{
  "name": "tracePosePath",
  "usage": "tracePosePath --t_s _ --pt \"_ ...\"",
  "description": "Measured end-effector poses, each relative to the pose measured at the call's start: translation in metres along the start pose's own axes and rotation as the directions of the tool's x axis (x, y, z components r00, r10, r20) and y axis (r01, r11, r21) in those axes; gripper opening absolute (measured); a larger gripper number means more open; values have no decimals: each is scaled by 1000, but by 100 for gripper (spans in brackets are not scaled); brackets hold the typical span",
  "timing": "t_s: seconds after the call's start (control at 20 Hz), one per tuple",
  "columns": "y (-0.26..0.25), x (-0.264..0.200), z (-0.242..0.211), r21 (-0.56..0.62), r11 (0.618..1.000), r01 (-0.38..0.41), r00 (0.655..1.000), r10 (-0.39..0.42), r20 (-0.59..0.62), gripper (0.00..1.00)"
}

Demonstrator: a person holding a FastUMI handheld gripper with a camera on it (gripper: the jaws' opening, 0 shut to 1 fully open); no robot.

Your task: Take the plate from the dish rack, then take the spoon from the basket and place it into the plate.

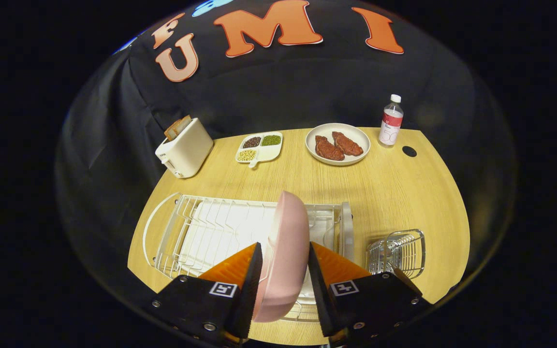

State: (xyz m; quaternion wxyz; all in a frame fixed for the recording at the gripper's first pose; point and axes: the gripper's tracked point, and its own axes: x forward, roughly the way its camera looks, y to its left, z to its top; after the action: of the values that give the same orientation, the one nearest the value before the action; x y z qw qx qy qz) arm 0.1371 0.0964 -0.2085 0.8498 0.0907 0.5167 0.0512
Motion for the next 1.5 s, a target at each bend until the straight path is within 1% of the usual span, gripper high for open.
tracePosePath --t_s 0.1,0.25,0.3,0.4,0.6,0.75,0.85,1.0,1.05,1.1,1.15,1.2,1.3,1.4,1.5 --pt "2 3 -6 -27 1000 12 1000 -12 -25 53" --pt "-5 6 -9 -43 997 70 997 -71 -29 49" --pt "-7 5 -11 -37 996 86 995 -87 -38 45" --pt "-11 1 -13 -15 994 112 992 -112 -65 40" --pt "-18 -7 7 9 987 161 987 -161 2 35" --pt "-18 -12 9 23 985 171 985 -171 -8 34" --pt "-14 -15 13 40 986 163 987 -163 -4 33" --pt "-14 -25 23 27 984 174 984 -175 31 33" --pt "-16 -26 26 28 982 186 981 -187 40 33" --pt "-19 -30 28 15 978 207 977 -208 57 30" --pt "-23 -32 29 -5 975 221 973 -220 66 29" --pt "-24 -34 26 -6 973 229 972 -228 61 28" --pt "-31 -39 33 -5 970 242 967 -240 90 26" --pt "-35 -48 34 4 973 232 967 -232 107 22" --pt "-31 -56 30 15 983 181 978 -181 103 16"
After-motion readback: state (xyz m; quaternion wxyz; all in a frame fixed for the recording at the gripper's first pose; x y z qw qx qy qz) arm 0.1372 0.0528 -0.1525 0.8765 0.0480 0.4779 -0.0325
